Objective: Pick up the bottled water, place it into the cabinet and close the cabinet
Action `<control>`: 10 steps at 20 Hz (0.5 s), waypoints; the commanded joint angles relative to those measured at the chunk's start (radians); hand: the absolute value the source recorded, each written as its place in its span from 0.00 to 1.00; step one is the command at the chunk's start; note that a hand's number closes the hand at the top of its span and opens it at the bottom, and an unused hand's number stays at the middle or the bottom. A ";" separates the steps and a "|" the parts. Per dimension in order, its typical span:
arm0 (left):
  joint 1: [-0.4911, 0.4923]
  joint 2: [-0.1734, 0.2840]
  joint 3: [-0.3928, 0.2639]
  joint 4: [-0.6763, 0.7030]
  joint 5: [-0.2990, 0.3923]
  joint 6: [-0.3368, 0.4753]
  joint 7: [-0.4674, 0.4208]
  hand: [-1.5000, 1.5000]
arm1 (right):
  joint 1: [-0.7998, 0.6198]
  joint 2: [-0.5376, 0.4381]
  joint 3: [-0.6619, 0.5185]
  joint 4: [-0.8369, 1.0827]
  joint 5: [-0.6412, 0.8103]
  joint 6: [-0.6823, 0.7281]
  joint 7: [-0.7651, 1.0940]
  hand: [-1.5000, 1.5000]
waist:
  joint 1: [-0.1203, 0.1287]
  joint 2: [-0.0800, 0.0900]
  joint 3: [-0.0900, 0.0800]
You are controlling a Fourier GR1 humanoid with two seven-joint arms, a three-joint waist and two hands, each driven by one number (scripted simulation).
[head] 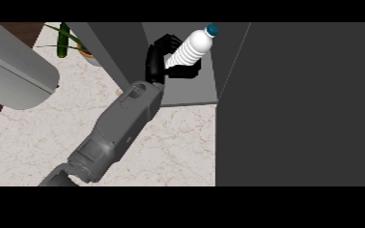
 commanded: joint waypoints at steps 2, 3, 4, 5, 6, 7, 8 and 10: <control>-0.051 -0.014 0.032 0.170 -0.022 0.065 -0.009 1.00 | 0.010 -0.004 -0.027 -0.051 -0.116 0.014 0.019 0.00 | -0.006 0.004 0.000; -0.045 -0.015 0.053 0.185 -0.008 0.062 -0.042 1.00 | 0.003 -0.007 -0.033 -0.029 -0.110 0.023 0.006 0.00 | -0.014 0.008 -0.001; -0.078 0.026 0.100 0.186 0.026 0.020 -0.026 1.00 | 0.008 -0.010 -0.040 -0.041 -0.106 0.022 0.011 0.00 | -0.015 0.011 -0.001; -0.064 0.008 0.115 0.191 0.030 0.049 -0.069 1.00 | 0.021 0.000 -0.020 -0.022 -0.102 0.035 -0.008 0.00 | -0.015 0.008 -0.001; -0.084 0.011 0.124 0.200 0.033 0.032 -0.074 1.00 | -0.009 -0.012 -0.045 -0.030 -0.120 0.029 0.011 0.00 | -0.010 0.011 -0.001; -0.063 0.024 0.144 0.209 0.043 0.029 -0.110 1.00 | 0.031 -0.010 -0.048 -0.008 -0.095 0.055 -0.039 0.00 | -0.021 0.009 -0.001; -0.093 0.029 0.143 0.229 0.037 0.034 -0.096 1.00 | -0.016 -0.001 -0.012 -0.050 -0.081 0.024 0.019 0.00 | -0.015 0.017 -0.002; -0.106 0.050 0.139 0.265 0.026 0.006 -0.085 1.00 | 0.030 -0.006 -0.039 -0.039 -0.103 0.052 -0.023 0.00 | -0.031 0.014 -0.002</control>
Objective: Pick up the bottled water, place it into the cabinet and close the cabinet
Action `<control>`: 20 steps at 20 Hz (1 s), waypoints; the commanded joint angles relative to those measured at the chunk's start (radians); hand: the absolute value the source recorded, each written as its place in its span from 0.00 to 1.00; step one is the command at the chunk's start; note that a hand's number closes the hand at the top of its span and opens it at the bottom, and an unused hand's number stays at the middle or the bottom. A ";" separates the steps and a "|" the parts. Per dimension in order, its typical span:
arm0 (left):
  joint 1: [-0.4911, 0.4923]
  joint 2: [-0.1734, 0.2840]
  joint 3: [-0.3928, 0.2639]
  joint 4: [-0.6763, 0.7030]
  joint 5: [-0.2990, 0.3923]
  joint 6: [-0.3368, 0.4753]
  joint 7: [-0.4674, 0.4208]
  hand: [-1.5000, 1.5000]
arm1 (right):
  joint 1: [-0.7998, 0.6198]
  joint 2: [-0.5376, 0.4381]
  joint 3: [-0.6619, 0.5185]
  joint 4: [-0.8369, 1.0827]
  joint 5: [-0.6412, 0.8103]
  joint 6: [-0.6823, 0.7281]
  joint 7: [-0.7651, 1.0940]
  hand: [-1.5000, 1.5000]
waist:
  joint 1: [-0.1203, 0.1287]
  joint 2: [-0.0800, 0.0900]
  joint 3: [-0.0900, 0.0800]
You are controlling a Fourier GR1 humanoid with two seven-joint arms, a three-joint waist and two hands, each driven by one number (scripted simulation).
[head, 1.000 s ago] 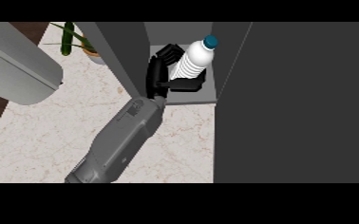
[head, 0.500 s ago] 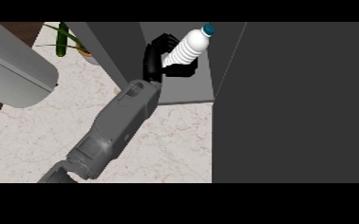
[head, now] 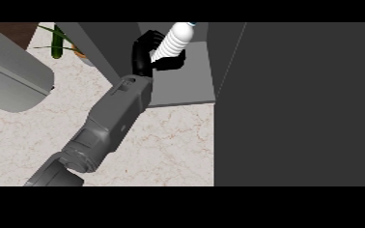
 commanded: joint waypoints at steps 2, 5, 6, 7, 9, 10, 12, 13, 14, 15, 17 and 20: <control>-0.064 0.026 -0.001 0.092 -0.034 0.044 -0.018 0.00 | -0.007 -0.004 -0.025 -0.037 -0.097 0.005 0.017 0.00 | -0.011 0.007 0.000; -0.070 0.007 -0.006 0.119 -0.051 0.091 -0.060 0.00 | -0.023 0.002 0.015 -0.033 -0.065 0.011 0.028 0.00 | -0.017 0.014 -0.001; -0.075 0.009 -0.019 0.127 -0.066 0.086 -0.068 0.00 | -0.013 -0.004 0.007 -0.038 -0.072 0.023 0.016 0.00 | -0.023 0.012 -0.001; -0.062 0.009 -0.013 0.132 -0.065 0.101 -0.082 0.00 | 0.027 -0.018 -0.023 -0.067 -0.103 0.032 0.020 0.00 | -0.020 0.006 -0.001; -0.126 0.015 -0.025 0.154 -0.082 0.126 -0.043 0.00 | 0.008 -0.015 -0.011 -0.056 -0.094 0.027 0.032 0.00 | -0.018 0.008 0.000; -0.069 0.032 -0.024 0.144 -0.082 0.083 -0.107 0.00 | 0.023 -0.011 -0.012 -0.077 -0.106 0.023 0.038 0.00 | -0.017 0.011 -0.001; -0.110 0.029 -0.004 0.157 -0.067 0.088 -0.067 0.00 | 0.016 -0.013 -0.007 -0.035 -0.082 0.046 0.002 0.00 | -0.031 0.012 -0.001; -0.142 0.003 0.000 0.151 -0.064 0.096 -0.049 0.00 | 0.012 -0.009 0.003 -0.050 -0.093 0.038 0.021 0.00 | -0.024 0.010 -0.001; -0.114 0.042 0.011 0.140 -0.054 0.030 -0.075 0.00 | 0.010 -0.017 -0.007 -0.018 -0.084 0.055 -0.003 0.00 | -0.019 0.009 -0.001; -0.105 0.036 -0.012 0.148 -0.077 -0.032 -0.074 0.00 | 0.009 -0.012 -0.008 -0.033 -0.087 0.042 0.012 0.00 | -0.018 0.011 -0.001; -0.116 0.034 0.017 0.112 -0.052 -0.054 -0.115 0.00 | 0.019 -0.016 -0.011 -0.039 -0.093 0.051 0.008 0.00 | -0.019 0.010 -0.002; -0.102 0.043 0.061 0.059 -0.015 -0.127 -0.197 0.00 | 0.035 -0.011 -0.005 -0.029 -0.089 0.056 0.004 0.00 | -0.004 0.004 -0.002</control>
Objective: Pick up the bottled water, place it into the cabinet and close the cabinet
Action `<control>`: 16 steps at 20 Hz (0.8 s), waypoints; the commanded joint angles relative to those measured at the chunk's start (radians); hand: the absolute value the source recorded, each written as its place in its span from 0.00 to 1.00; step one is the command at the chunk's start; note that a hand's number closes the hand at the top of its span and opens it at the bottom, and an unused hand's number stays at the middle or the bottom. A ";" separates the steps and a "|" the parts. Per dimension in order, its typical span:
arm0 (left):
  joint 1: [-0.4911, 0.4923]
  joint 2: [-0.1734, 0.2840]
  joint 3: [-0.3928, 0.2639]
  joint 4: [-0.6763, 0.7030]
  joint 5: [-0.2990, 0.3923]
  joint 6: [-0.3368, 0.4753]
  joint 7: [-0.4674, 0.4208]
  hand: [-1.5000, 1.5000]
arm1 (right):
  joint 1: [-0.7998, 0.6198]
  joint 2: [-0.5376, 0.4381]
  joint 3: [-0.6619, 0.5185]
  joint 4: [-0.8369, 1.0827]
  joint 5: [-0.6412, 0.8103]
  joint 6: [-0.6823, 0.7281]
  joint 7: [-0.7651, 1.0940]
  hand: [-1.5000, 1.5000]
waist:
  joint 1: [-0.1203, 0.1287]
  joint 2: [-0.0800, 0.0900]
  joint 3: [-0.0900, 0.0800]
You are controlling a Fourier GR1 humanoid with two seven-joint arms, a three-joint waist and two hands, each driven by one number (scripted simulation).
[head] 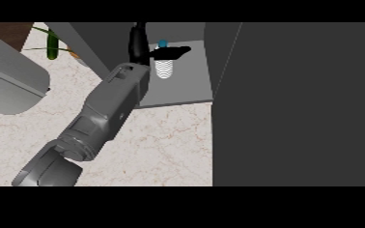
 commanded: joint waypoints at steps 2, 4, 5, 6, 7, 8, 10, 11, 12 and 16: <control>-0.019 -0.024 0.058 -0.068 0.047 -0.108 -0.076 0.00 | 0.009 -0.008 0.015 -0.042 -0.052 0.020 0.020 0.00 | 0.024 -0.009 0.000; -0.003 -0.002 0.061 -0.062 0.044 -0.177 -0.099 0.00 | 0.052 -0.016 -0.014 -0.061 -0.091 0.026 0.021 0.00 | 0.023 -0.012 0.001; 0.011 -0.020 0.064 -0.069 0.045 -0.183 -0.112 0.00 | 0.089 0.005 -0.002 -0.061 -0.060 0.033 -0.014 0.00 | 0.028 -0.021 0.001; -0.029 -0.058 0.062 -0.073 0.041 -0.167 -0.103 0.00 | 0.035 -0.004 0.022 -0.085 -0.087 0.007 0.060 0.00 | 0.041 -0.015 0.001; -0.015 -0.059 0.069 -0.063 0.043 -0.173 -0.119 0.00 | 0.035 0.028 0.069 -0.090 -0.036 -0.010 0.060 0.00 | 0.040 -0.016 0.001; -0.007 -0.049 0.071 -0.085 0.044 -0.194 -0.098 0.00 | 0.085 0.007 0.016 -0.099 -0.076 0.010 0.041 0.00 | 0.055 -0.028 0.002; 0.005 -0.060 0.069 -0.076 0.041 -0.184 -0.119 0.00 | 0.048 0.002 0.036 -0.118 -0.058 -0.004 0.079 0.00 | 0.053 -0.023 0.001; 0.021 -0.060 0.060 -0.087 0.039 -0.184 -0.111 0.00 | 0.073 0.009 0.032 -0.104 -0.078 0.003 0.062 0.00 | 0.055 -0.027 0.002; 0.020 -0.060 0.066 -0.096 0.040 -0.187 -0.101 0.00 | 0.120 0.019 0.056 -0.137 -0.042 0.010 0.051 0.00 | 0.058 -0.031 0.002; 0.094 -0.061 0.023 -0.191 0.059 -0.176 -0.100 0.00 | 0.080 0.062 0.116 -0.088 0.030 -0.020 0.052 0.00 | 0.067 -0.037 0.002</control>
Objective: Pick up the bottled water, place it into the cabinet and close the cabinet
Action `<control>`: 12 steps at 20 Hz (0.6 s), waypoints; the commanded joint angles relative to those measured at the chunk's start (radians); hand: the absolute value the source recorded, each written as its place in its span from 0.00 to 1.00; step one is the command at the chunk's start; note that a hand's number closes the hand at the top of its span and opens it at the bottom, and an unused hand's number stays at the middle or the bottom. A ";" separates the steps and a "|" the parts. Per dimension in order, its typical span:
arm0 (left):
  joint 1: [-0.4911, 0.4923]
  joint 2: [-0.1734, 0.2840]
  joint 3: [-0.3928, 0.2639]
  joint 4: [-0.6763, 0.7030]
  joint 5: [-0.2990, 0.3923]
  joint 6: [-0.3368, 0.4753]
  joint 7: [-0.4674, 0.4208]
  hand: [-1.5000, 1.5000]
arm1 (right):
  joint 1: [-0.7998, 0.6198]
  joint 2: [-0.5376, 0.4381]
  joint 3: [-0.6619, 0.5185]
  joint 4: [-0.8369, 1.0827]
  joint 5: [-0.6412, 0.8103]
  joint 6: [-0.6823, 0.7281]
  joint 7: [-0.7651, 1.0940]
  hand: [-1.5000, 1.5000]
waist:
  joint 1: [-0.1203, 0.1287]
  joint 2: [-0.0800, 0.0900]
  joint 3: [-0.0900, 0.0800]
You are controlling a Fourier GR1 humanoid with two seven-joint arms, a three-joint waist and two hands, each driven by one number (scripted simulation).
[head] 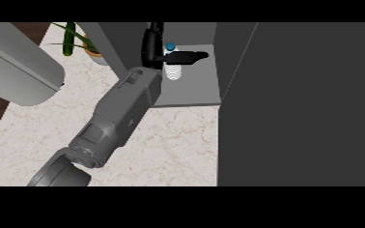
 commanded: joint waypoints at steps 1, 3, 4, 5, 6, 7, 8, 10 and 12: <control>0.039 -0.005 -0.017 -0.071 -0.005 -0.006 0.028 0.00 | 0.020 -0.005 -0.043 -0.089 -0.040 -0.011 0.023 0.00 | 0.021 -0.009 0.001; 0.127 -0.005 -0.078 -0.165 0.035 0.012 0.028 0.00 | 0.028 0.007 0.031 -0.121 -0.009 -0.021 0.069 0.00 | 0.018 -0.012 0.000; 0.136 -0.005 -0.085 -0.191 0.025 -0.029 0.053 0.00 | 0.017 -0.014 -0.034 -0.110 -0.076 -0.026 0.076 0.00 | 0.030 -0.012 0.001; 0.176 -0.005 -0.100 -0.244 0.039 -0.037 0.064 0.00 | 0.073 -0.001 0.003 -0.079 -0.026 0.014 0.011 0.00 | 0.029 -0.019 0.001; 0.175 -0.005 -0.106 -0.260 0.036 -0.055 0.074 0.00 | -0.009 0.029 0.042 -0.097 0.012 -0.057 0.085 0.00 | 0.037 -0.012 0.000; 0.249 -0.005 -0.153 -0.303 0.040 -0.063 0.033 0.00 | 0.031 0.001 0.009 -0.148 -0.031 -0.044 0.092 0.00 | 0.035 -0.015 0.000; 0.231 -0.005 -0.175 -0.346 0.077 -0.048 0.072 0.00 | 0.012 0.012 0.064 -0.152 0.018 -0.051 0.109 0.00 | 0.025 -0.012 0.000; 0.331 -0.005 -0.199 -0.425 0.090 -0.103 0.059 0.00 | 0.032 0.006 0.030 -0.131 -0.003 -0.050 0.089 0.00 | 0.036 -0.016 0.000; 0.395 -0.005 -0.264 -0.518 0.135 -0.108 0.067 0.00 | 0.014 0.009 0.038 -0.104 0.011 -0.049 0.077 0.00 | 0.030 -0.015 0.000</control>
